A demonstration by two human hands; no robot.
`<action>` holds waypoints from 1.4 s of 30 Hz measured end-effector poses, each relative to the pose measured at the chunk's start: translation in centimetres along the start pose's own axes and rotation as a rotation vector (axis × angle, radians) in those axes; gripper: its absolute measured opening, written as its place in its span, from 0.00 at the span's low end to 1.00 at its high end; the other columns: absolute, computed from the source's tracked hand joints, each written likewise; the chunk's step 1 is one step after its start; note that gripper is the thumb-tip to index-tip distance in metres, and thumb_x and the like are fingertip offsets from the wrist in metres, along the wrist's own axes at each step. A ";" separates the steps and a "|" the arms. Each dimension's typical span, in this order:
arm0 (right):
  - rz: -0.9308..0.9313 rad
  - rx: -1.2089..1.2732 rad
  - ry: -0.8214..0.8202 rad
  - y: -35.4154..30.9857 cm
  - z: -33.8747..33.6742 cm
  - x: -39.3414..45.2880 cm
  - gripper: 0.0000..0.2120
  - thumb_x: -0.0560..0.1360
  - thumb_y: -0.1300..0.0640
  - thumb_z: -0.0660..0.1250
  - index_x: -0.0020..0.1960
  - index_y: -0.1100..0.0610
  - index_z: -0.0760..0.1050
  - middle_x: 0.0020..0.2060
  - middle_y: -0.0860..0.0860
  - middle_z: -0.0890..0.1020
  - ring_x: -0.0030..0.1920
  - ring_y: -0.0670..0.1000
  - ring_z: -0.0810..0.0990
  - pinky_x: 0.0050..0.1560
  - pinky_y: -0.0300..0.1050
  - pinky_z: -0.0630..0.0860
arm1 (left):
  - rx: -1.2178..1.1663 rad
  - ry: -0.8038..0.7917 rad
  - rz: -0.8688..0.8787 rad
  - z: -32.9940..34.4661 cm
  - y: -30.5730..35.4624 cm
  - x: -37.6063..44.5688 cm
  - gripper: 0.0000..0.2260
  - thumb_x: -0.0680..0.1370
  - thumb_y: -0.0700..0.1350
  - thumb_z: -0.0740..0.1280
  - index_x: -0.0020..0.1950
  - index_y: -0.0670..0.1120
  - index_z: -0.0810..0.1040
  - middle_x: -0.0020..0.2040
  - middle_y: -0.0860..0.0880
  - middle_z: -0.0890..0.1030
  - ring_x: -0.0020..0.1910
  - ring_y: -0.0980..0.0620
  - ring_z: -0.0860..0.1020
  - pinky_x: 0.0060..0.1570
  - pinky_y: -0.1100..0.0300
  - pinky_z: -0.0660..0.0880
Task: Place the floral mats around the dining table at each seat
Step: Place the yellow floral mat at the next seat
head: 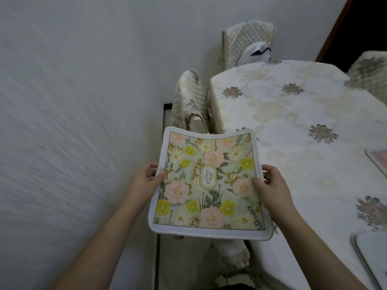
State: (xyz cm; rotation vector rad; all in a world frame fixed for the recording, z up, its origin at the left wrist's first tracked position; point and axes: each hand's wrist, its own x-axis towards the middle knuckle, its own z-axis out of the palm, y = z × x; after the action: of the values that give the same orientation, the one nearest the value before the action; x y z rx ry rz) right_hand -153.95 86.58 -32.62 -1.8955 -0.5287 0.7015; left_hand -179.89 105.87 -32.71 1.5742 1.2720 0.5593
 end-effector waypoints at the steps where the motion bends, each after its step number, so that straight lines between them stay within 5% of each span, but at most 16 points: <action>1: 0.009 0.006 0.015 0.0 -0.2 0.3 0.15 0.78 0.58 0.65 0.63 0.49 0.69 0.51 0.46 0.80 0.46 0.47 0.82 0.38 0.44 0.79 | 0.008 -0.012 0.003 0.5 0.5 0.6 0.04 0.78 0.44 0.70 0.50 0.49 0.76 0.45 0.49 0.85 0.38 0.52 0.85 0.35 0.53 0.82; 5: 0.044 0.026 0.103 0.2 -1.8 1.2 0.15 0.77 0.58 0.66 0.62 0.49 0.70 0.51 0.46 0.80 0.47 0.50 0.83 0.46 0.55 0.81 | 0.000 -0.113 0.026 2.9 2.4 3.0 0.05 0.78 0.44 0.70 0.52 0.48 0.76 0.46 0.48 0.85 0.38 0.51 0.85 0.37 0.51 0.83; 13: 0.187 0.114 0.360 2.0 -3.6 1.4 0.15 0.77 0.60 0.65 0.61 0.49 0.69 0.50 0.43 0.79 0.45 0.47 0.82 0.43 0.50 0.80 | 0.121 -0.355 0.157 8.8 6.7 10.3 0.04 0.78 0.45 0.71 0.50 0.52 0.77 0.47 0.49 0.84 0.41 0.48 0.85 0.43 0.44 0.83; 21: 0.326 0.169 0.684 2.4 -2.8 0.8 0.14 0.77 0.59 0.65 0.61 0.48 0.69 0.51 0.45 0.79 0.47 0.49 0.82 0.43 0.50 0.80 | 0.189 -0.678 0.274 15.7 10.4 16.6 0.03 0.79 0.46 0.70 0.51 0.51 0.78 0.47 0.51 0.85 0.38 0.53 0.84 0.39 0.50 0.83; 29: 0.409 0.279 0.935 3.2 -1.3 -1.0 0.14 0.77 0.61 0.64 0.59 0.48 0.68 0.51 0.47 0.79 0.48 0.52 0.82 0.47 0.55 0.81 | 0.303 -0.915 0.416 21.8 12.1 19.3 0.03 0.78 0.47 0.70 0.50 0.53 0.78 0.48 0.51 0.84 0.46 0.49 0.83 0.44 0.49 0.81; 33: 0.458 0.329 1.020 4.5 -1.2 -1.9 0.15 0.77 0.61 0.64 0.60 0.49 0.68 0.51 0.48 0.79 0.49 0.51 0.82 0.50 0.57 0.80 | 0.408 -0.989 0.471 25.1 12.8 18.9 0.04 0.78 0.49 0.70 0.52 0.53 0.78 0.46 0.53 0.84 0.40 0.51 0.84 0.35 0.56 0.79; 42: 0.524 0.456 1.079 8.6 -2.7 -2.9 0.16 0.77 0.60 0.64 0.64 0.51 0.68 0.53 0.49 0.78 0.48 0.49 0.81 0.43 0.48 0.80 | 0.463 -1.077 0.448 30.3 13.0 16.9 0.05 0.77 0.52 0.71 0.50 0.55 0.77 0.41 0.55 0.86 0.39 0.48 0.85 0.44 0.42 0.82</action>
State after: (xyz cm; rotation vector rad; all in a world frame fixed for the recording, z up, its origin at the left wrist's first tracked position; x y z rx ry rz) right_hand -153.77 79.54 -38.90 -1.6665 0.7647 0.0159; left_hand -143.28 109.62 -36.93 2.1017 0.2162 -0.3667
